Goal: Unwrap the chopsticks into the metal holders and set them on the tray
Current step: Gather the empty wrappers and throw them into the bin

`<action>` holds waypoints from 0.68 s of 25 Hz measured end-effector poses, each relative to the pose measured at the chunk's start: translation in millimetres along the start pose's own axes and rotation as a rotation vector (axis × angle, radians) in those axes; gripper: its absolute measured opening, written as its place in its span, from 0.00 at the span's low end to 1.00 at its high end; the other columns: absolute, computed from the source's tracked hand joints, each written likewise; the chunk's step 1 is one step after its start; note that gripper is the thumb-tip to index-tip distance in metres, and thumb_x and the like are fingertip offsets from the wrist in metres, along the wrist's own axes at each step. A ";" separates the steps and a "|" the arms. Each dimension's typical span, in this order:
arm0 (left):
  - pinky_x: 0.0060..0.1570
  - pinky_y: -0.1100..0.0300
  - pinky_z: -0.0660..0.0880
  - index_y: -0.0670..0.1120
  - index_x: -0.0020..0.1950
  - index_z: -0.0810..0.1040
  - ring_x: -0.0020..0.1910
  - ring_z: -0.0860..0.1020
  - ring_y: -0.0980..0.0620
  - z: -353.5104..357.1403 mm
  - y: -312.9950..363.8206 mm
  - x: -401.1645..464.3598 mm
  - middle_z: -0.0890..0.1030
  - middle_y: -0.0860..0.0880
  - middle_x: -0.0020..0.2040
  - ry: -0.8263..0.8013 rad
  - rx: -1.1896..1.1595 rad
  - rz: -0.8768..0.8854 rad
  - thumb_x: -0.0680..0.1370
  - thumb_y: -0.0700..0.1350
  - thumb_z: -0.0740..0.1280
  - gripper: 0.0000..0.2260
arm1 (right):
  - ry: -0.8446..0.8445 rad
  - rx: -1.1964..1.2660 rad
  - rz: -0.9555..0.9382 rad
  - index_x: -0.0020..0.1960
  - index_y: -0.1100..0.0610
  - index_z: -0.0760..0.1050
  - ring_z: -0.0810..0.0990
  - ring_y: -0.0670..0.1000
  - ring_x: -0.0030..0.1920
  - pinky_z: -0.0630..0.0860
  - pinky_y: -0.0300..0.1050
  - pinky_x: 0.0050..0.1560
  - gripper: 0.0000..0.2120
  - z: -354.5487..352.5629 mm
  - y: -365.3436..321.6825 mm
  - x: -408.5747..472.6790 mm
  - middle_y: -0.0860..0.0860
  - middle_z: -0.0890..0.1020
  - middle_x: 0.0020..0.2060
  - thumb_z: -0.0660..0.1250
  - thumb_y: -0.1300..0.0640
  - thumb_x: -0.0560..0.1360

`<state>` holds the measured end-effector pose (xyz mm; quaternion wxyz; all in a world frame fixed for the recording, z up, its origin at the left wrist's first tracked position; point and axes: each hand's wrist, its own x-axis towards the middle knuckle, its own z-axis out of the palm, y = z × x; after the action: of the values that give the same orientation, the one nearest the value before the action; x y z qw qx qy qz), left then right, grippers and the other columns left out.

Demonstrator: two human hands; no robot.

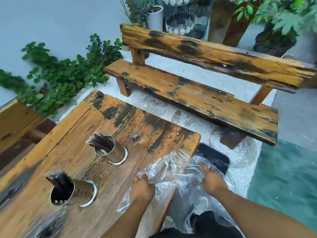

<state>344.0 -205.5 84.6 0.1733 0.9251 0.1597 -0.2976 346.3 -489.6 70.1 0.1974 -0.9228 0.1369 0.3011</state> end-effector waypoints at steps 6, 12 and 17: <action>0.59 0.50 0.77 0.49 0.69 0.72 0.65 0.74 0.40 4.3 121.5 42.1 0.69 0.42 0.67 -0.024 0.141 0.102 0.80 0.49 0.62 0.17 | 0.038 0.219 0.134 0.80 0.43 0.55 0.76 0.51 0.44 0.77 0.46 0.45 0.32 -50.7 78.2 47.1 0.56 0.76 0.61 0.60 0.63 0.81; 0.54 0.53 0.75 0.50 0.69 0.71 0.64 0.76 0.41 14.5 246.5 72.5 0.66 0.40 0.71 -0.074 0.254 0.219 0.82 0.55 0.59 0.17 | 0.044 0.351 0.269 0.80 0.44 0.58 0.77 0.54 0.46 0.79 0.46 0.48 0.31 -91.3 150.8 78.5 0.57 0.78 0.58 0.62 0.61 0.81; 0.55 0.56 0.75 0.48 0.70 0.72 0.60 0.78 0.42 25.4 314.5 97.8 0.67 0.39 0.69 -0.133 0.274 0.247 0.83 0.58 0.57 0.21 | 0.037 0.447 0.367 0.80 0.45 0.57 0.75 0.54 0.43 0.72 0.40 0.37 0.30 -103.7 177.8 96.3 0.59 0.73 0.63 0.59 0.62 0.82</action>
<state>532.3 -476.8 76.9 0.0912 0.9309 -0.0087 -0.3535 407.6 -706.1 38.2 0.3357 -0.8216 0.3681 0.2770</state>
